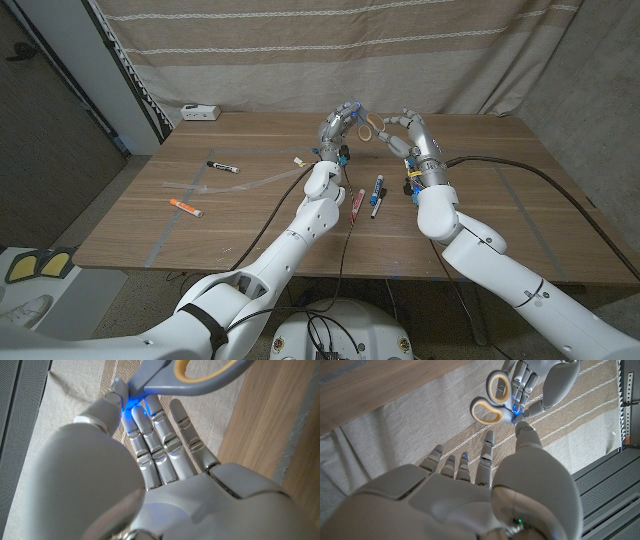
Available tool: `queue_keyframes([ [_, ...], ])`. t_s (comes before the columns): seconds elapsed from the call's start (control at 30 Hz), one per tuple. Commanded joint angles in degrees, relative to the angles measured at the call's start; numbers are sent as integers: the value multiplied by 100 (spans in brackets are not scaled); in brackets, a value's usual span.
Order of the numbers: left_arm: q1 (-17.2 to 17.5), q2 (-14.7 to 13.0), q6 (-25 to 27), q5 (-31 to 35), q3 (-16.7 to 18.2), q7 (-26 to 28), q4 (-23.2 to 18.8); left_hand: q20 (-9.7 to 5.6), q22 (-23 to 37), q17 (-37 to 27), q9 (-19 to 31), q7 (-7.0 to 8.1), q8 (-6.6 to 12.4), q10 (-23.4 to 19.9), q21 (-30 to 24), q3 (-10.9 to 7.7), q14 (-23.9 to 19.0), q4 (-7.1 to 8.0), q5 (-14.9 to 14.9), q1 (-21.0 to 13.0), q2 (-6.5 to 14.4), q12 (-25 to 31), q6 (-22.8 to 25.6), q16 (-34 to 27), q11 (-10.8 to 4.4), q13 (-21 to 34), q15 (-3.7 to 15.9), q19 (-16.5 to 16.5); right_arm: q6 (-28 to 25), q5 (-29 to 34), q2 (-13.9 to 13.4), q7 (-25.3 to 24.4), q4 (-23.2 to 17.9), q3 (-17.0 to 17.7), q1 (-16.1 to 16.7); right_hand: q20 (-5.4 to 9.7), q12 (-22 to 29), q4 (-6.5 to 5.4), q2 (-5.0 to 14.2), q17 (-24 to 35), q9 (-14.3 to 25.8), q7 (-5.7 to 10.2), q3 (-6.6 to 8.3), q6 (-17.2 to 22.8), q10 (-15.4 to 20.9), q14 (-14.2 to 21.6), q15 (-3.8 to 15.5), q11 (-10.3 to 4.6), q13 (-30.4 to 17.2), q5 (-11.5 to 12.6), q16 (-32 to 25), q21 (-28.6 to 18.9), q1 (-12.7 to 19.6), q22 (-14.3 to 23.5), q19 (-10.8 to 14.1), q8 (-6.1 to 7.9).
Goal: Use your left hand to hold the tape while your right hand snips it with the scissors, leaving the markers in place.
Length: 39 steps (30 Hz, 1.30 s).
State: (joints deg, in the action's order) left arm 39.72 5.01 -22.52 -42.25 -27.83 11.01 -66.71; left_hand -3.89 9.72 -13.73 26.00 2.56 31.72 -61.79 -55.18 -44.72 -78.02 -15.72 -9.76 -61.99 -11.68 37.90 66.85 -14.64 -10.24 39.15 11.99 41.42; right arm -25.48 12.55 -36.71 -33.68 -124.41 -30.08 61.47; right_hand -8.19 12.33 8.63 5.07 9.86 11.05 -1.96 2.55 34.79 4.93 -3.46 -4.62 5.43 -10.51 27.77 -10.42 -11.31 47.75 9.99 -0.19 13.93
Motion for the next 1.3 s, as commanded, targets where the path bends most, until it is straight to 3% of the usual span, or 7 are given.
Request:
queue_keyframes([
  [0.03, 29, -15, 252, -213, -5, -122, -131, -511, 26, -8, 710, -146, 173, -40, -47, -578, -126, 540, -37, -54, 94, 9, 220, -26, -38, 4, 110, -13, -450, 348, 144, 34, -84, -104, -63, -39, 54, 13, -34, 16, 16, -83, -33, 5, 33, 28, -30, 33, -14, 41, -34, -46, 48, 18, 31, 0],
  [0.33, 53, -10, 443, -379, 22, -113, -228, -508, 24, -4, 722, -139, 170, -37, -60, -578, -131, 538, -37, -54, 90, 4, 211, -29, -39, -7, 108, -16, -961, 718, 365, -129, -82, -282, -191, -140, 52, -8, -154, 20, 16, -184, -115, -26, 48, 97, -66, 76, -14, 46, -44, -32, 13, 18, 33, -35],
  [0.7, -6, 17, 437, -435, 22, -222, -136, -505, 26, -2, 714, -139, 164, -48, -78, -575, -144, 540, -37, -53, 94, 1, 222, -37, -35, -23, 108, -8, -1211, 878, 439, -92, -30, -431, -299, -135, 82, -15, -248, 22, 18, -269, -182, 130, 152, 199, -62, 112, -13, 75, -53, -79, 21, 21, 206, 1],
  [1.3, 31, -10, 525, -516, 1, -345, -192, -505, 21, 27, 687, -151, 137, -36, -90, -577, -138, 538, -43, -59, 93, 11, 223, -28, -25, -8, 107, -28, -1748, 960, 516, 147, -20, -681, -509, -235, 99, -50, -291, 27, 20, -514, -245, 213, 248, 193, -150, 200, -13, 121, -18, -45, 33, 25, 198, -13],
])
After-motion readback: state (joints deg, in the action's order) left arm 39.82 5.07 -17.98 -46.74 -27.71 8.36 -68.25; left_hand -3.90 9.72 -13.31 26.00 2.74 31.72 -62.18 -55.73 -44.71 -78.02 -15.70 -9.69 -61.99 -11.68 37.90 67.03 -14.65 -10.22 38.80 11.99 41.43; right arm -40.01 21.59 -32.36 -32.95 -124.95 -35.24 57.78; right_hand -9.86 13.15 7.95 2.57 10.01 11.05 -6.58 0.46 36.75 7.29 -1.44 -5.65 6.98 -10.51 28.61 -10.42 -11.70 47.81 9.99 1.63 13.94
